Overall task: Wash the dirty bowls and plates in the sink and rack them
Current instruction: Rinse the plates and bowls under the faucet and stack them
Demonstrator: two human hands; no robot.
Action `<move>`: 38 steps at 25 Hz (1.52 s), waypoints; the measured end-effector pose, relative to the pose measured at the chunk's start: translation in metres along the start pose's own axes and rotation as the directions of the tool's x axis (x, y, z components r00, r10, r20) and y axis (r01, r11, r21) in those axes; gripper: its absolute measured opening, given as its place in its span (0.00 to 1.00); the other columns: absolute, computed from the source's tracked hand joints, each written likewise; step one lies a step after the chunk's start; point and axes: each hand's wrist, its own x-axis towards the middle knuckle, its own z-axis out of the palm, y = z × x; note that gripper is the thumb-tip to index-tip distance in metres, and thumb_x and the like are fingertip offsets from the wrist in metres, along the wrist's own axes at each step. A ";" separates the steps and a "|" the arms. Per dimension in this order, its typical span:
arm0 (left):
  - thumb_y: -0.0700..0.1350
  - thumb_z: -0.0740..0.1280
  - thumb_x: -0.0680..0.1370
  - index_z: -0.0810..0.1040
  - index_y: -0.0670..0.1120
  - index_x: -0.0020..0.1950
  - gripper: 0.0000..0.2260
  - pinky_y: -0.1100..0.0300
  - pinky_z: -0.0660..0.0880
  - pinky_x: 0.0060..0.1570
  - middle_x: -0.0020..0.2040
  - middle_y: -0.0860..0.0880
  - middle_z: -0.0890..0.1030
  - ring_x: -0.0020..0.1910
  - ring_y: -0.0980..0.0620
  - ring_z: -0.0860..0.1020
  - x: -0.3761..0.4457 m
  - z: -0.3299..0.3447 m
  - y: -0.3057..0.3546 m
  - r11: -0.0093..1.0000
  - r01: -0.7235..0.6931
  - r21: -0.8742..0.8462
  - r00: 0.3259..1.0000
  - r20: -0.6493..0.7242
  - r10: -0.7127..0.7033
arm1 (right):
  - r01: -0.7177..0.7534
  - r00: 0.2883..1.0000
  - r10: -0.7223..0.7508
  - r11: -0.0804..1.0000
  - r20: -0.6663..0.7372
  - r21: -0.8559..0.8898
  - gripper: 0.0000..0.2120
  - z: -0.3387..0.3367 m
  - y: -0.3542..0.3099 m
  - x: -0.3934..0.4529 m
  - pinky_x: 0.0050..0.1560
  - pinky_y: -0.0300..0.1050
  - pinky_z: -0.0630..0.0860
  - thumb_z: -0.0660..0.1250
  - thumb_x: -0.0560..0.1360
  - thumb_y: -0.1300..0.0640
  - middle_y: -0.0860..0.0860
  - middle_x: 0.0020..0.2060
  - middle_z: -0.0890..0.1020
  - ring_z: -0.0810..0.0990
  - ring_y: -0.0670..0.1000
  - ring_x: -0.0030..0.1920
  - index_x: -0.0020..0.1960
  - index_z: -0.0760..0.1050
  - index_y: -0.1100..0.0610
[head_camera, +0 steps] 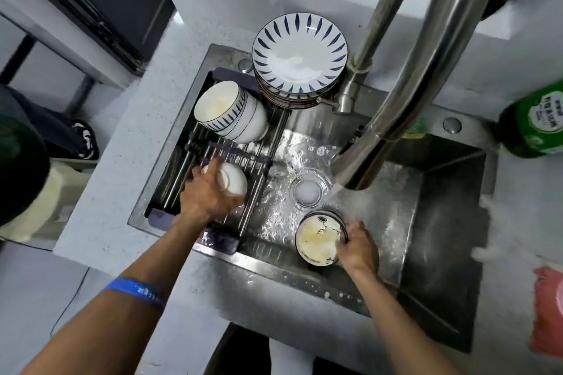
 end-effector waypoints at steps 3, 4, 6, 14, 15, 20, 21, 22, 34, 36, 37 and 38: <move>0.59 0.79 0.65 0.60 0.57 0.68 0.39 0.38 0.78 0.56 0.66 0.38 0.67 0.60 0.32 0.75 0.014 0.023 -0.008 1.000 -0.014 -0.006 1.000 0.022 0.014 | 0.009 0.995 -0.020 0.993 -0.093 -0.116 0.13 0.007 -0.005 0.008 0.47 0.48 0.77 0.64 0.78 0.58 0.58 0.53 0.82 0.82 0.60 0.52 0.62 0.69 0.59; 0.58 0.80 0.65 0.60 0.57 0.68 0.39 0.38 0.77 0.56 0.66 0.38 0.66 0.60 0.31 0.75 0.015 0.027 -0.009 1.000 -0.012 -0.025 1.000 0.007 0.013 | 0.002 0.994 -0.017 0.991 -0.112 -0.132 0.13 0.010 -0.005 0.009 0.47 0.48 0.77 0.65 0.78 0.57 0.57 0.52 0.83 0.82 0.59 0.52 0.61 0.70 0.58; 0.57 0.80 0.65 0.59 0.57 0.68 0.40 0.37 0.77 0.56 0.67 0.38 0.65 0.61 0.31 0.74 0.017 0.031 -0.009 0.999 -0.006 -0.044 1.000 -0.027 0.005 | -0.062 0.993 0.047 0.989 -0.111 -0.136 0.13 0.015 -0.004 0.008 0.48 0.49 0.78 0.68 0.77 0.54 0.57 0.52 0.83 0.82 0.59 0.52 0.59 0.72 0.58; 0.60 0.80 0.63 0.56 0.56 0.72 0.46 0.38 0.77 0.57 0.65 0.39 0.65 0.62 0.33 0.73 0.013 0.039 -0.025 0.987 0.097 -0.125 0.995 0.008 -0.097 | -0.364 0.923 0.380 0.912 -0.055 0.190 0.13 0.030 0.000 0.003 0.44 0.49 0.81 0.71 0.72 0.53 0.60 0.44 0.84 0.84 0.61 0.46 0.50 0.80 0.63; 0.60 0.79 0.64 0.56 0.56 0.72 0.45 0.39 0.77 0.57 0.65 0.39 0.65 0.62 0.33 0.72 0.011 0.040 -0.024 0.986 0.106 -0.126 0.994 0.006 -0.106 | -0.392 0.912 0.408 0.898 -0.042 0.202 0.14 0.031 0.001 0.002 0.43 0.49 0.82 0.70 0.71 0.51 0.59 0.42 0.85 0.85 0.60 0.43 0.49 0.81 0.62; 0.59 0.78 0.67 0.55 0.50 0.78 0.48 0.39 0.68 0.67 0.74 0.40 0.60 0.72 0.36 0.62 0.001 0.034 -0.020 0.978 0.125 -0.165 0.992 -0.002 -0.128 | -0.271 0.939 0.312 0.931 -0.144 0.246 0.06 0.012 -0.010 -0.018 0.42 0.45 0.76 0.67 0.72 0.63 0.57 0.42 0.85 0.83 0.61 0.45 0.45 0.83 0.57; 0.58 0.78 0.68 0.57 0.49 0.78 0.46 0.40 0.66 0.68 0.75 0.40 0.59 0.73 0.37 0.61 -0.005 0.029 -0.018 0.986 0.075 -0.150 0.993 -0.079 -0.087 | -0.230 0.945 0.277 0.941 -0.176 0.250 0.07 0.007 -0.010 -0.025 0.42 0.46 0.77 0.67 0.71 0.63 0.57 0.41 0.85 0.83 0.61 0.44 0.45 0.83 0.56; 0.55 0.76 0.71 0.61 0.47 0.77 0.40 0.43 0.68 0.66 0.75 0.40 0.62 0.72 0.38 0.64 -0.012 0.025 -0.016 0.987 -0.023 -0.158 0.981 -0.195 -0.008 | -0.171 0.955 0.221 0.955 -0.197 0.242 0.06 0.004 -0.009 -0.029 0.42 0.46 0.78 0.68 0.71 0.62 0.57 0.39 0.85 0.82 0.61 0.41 0.44 0.83 0.56; 0.57 0.70 0.74 0.78 0.47 0.63 0.21 0.51 0.79 0.46 0.57 0.43 0.84 0.56 0.43 0.82 -0.069 0.061 0.102 0.075 0.381 -0.922 0.918 0.386 0.088 | 0.153 0.988 -0.136 0.843 -0.071 0.516 0.08 -0.069 -0.078 -0.038 0.43 0.59 0.81 0.66 0.76 0.57 0.54 0.33 0.81 0.80 0.55 0.33 0.40 0.79 0.59; 0.60 0.65 0.77 0.79 0.46 0.61 0.21 0.53 0.80 0.39 0.55 0.42 0.84 0.52 0.43 0.83 -0.064 0.056 0.112 0.143 0.396 -0.907 0.912 0.407 0.053 | 0.540 0.811 -0.511 0.841 -0.284 0.028 0.10 -0.076 -0.071 -0.055 0.53 0.51 0.75 0.64 0.78 0.50 0.52 0.48 0.82 0.78 0.54 0.49 0.52 0.78 0.56; 0.61 0.62 0.79 0.80 0.46 0.59 0.21 0.55 0.79 0.36 0.53 0.41 0.84 0.48 0.43 0.84 -0.059 0.050 0.116 0.199 0.391 -0.899 0.912 0.408 0.049 | 0.694 0.653 -0.705 0.703 -0.276 -0.154 0.14 -0.077 -0.066 -0.065 0.57 0.50 0.72 0.63 0.78 0.48 0.50 0.52 0.81 0.76 0.53 0.54 0.57 0.76 0.56; 0.61 0.60 0.80 0.81 0.45 0.58 0.22 0.55 0.78 0.34 0.51 0.41 0.85 0.45 0.43 0.84 -0.054 0.043 0.119 0.287 0.368 -0.884 0.916 0.397 0.048 | 0.777 0.557 -0.808 0.589 -0.191 -0.223 0.16 -0.073 -0.060 -0.068 0.61 0.50 0.71 0.63 0.78 0.47 0.49 0.54 0.80 0.75 0.52 0.56 0.61 0.75 0.55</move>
